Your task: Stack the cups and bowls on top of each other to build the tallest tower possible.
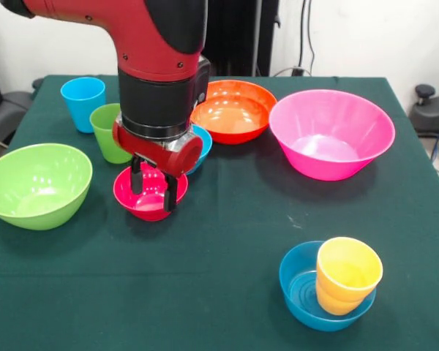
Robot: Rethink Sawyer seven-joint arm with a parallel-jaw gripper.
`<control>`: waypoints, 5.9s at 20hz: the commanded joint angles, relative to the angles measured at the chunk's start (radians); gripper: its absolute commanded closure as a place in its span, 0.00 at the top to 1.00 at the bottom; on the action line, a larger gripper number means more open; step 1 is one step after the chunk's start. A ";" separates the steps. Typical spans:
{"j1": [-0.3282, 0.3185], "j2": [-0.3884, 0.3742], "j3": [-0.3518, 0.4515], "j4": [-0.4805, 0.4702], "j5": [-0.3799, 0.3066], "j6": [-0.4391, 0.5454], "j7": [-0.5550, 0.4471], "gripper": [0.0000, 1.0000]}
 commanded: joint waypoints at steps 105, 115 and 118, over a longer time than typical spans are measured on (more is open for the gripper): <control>0.155 0.042 -0.068 0.111 -0.197 -0.090 -0.012 1.00; 0.119 -0.063 0.000 0.170 -0.126 -0.017 -0.099 1.00; 0.113 -0.078 0.008 0.183 -0.121 -0.009 -0.109 1.00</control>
